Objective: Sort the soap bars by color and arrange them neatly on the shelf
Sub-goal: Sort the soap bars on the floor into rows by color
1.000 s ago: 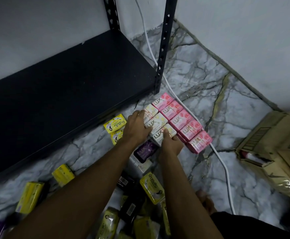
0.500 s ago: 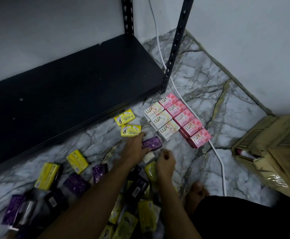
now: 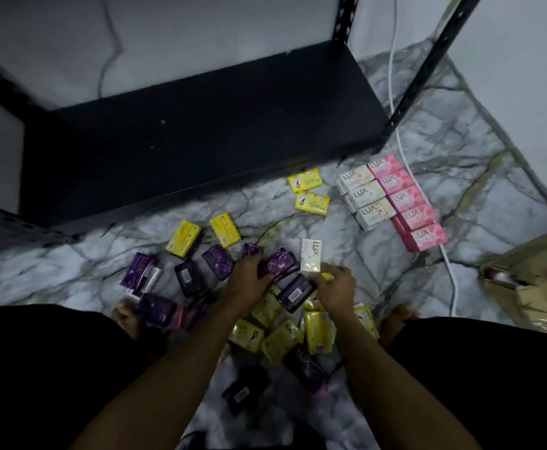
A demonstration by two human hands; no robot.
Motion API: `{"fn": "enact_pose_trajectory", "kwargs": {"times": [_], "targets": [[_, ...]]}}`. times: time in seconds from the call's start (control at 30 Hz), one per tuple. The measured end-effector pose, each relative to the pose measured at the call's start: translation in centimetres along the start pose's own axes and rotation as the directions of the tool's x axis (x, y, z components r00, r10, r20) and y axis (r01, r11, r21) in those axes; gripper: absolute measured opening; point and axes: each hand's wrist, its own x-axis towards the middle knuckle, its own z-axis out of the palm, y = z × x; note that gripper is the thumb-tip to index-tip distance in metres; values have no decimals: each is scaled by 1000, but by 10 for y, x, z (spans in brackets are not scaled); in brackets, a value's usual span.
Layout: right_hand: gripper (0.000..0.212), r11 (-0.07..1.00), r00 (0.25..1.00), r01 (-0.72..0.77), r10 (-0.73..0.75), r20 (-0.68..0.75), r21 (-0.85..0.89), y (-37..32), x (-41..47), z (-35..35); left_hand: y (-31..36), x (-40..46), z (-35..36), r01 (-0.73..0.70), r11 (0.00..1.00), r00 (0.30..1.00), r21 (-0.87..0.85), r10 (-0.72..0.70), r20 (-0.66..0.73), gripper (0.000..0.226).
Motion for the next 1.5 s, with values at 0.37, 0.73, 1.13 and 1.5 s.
{"fn": "enact_pose_trajectory", "kwargs": {"times": [0.37, 0.73, 1.13, 1.5], "targets": [[50, 969, 995, 66, -45, 93, -240, -32, 1, 16, -79, -96, -38, 126, 983, 985, -134, -139, -98, 25], [74, 972, 997, 42, -24, 79, -232, -61, 23, 34, -131, -132, -19, 337, 942, 939, -7, -335, 84, 50], [22, 962, 967, 200, -225, 124, 185, -62, -18, -3, -101, -117, -23, 405, 892, 914, -198, -393, 102, 44], [20, 845, 878, 406, -466, 107, 348, -92, -116, -34, 16, -89, -64, 375, 522, 910, -766, -364, 197, 7]]}}
